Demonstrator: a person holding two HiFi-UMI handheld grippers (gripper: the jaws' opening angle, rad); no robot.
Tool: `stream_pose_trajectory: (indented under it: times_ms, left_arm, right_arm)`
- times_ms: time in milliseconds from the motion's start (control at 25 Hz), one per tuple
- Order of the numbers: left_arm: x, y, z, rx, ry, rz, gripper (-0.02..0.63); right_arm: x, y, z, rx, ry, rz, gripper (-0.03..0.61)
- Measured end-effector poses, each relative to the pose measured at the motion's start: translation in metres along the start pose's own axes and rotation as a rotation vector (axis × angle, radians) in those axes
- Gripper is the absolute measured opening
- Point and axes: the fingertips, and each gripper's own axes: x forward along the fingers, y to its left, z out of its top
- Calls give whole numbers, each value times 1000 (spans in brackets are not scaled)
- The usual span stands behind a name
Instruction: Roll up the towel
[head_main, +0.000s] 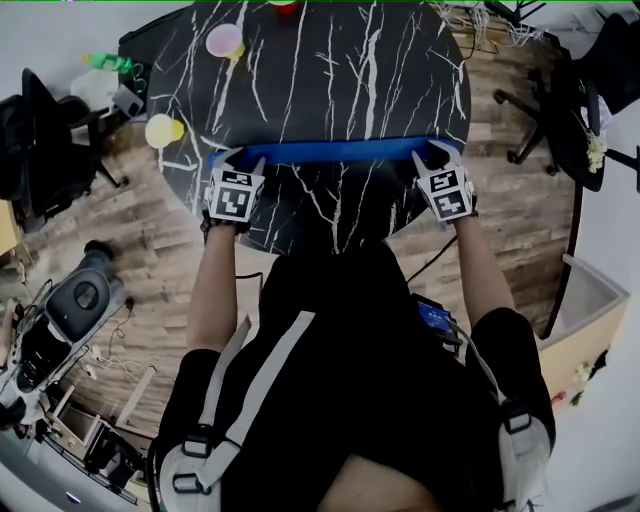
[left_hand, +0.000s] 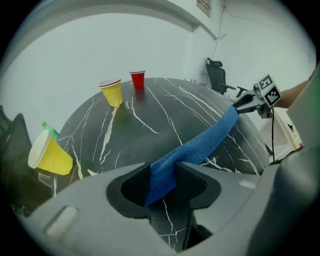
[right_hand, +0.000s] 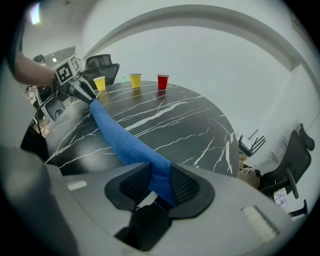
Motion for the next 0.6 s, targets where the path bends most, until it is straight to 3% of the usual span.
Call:
stream_pose_trajectory:
  times_ms: [200,600]
  left_arm:
    - [2,6,7,-73,1,3,179]
    - [4,8,9,-64,-27,19,181]
  right_arm:
    - [7,-9,8,19,12,-5,129]
    - [10,-15,8,33,-17,-36,126]
